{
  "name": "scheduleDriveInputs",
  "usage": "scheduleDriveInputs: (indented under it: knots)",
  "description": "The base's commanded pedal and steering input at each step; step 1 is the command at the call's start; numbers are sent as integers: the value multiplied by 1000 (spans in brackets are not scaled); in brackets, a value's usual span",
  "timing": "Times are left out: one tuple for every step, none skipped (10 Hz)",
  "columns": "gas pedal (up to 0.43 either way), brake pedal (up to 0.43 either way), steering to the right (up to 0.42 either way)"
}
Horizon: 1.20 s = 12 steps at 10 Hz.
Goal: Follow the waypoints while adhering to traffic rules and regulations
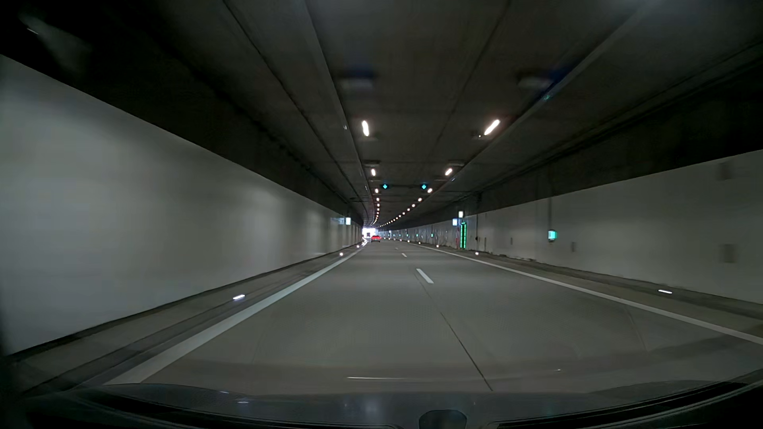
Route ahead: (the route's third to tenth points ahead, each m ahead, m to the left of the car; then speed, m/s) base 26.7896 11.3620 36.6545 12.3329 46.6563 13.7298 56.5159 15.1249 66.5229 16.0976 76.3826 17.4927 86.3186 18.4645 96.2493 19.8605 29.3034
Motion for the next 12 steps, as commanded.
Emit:
scheduleDriveInputs:
  knots:
    - [138,0,0]
    - [138,0,-1]
    - [138,0,-1]
    - [130,0,-2]
    - [98,0,-3]
    - [87,0,-4]
    - [87,0,-4]
    - [87,0,-4]
    - [87,0,-5]
    - [87,0,-5]
    - [87,0,-5]
    - [87,0,-5]
